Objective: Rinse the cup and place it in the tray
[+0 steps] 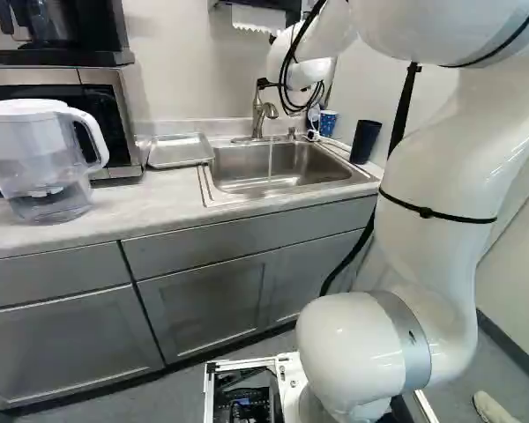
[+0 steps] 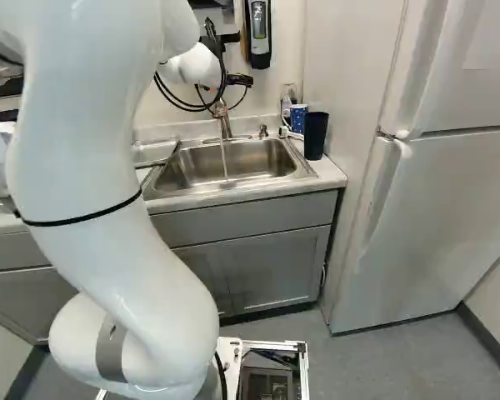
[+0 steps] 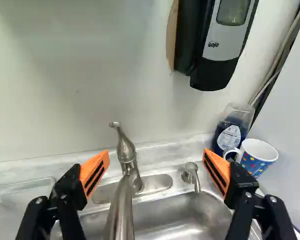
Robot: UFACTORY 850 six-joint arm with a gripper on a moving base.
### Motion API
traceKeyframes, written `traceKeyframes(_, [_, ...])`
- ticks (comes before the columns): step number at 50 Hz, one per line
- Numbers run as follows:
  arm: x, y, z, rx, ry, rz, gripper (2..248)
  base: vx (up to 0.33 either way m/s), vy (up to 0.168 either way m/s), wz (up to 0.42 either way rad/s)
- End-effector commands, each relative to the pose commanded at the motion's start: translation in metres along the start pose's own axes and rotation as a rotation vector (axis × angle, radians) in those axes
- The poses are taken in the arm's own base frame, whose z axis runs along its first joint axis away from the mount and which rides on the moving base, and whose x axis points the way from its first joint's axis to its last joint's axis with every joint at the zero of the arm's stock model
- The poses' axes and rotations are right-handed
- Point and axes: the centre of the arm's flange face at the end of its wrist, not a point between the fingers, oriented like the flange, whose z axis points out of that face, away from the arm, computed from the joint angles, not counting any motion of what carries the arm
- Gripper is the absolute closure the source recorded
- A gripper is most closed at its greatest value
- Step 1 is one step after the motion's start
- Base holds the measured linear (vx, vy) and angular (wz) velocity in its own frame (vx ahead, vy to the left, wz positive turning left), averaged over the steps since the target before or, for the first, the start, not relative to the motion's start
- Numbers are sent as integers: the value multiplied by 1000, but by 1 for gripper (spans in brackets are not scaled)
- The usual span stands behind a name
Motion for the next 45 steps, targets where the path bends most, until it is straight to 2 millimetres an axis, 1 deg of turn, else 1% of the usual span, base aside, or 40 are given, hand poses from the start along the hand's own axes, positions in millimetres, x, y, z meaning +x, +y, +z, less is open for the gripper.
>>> traceKeyframes(26, [-14, -12, -52, 21, -32, -6, 3, 0, 0, 0])
traceKeyframes(45, [-32, -22, -91, 42, -128, -13, 3, 0, 0, 0])
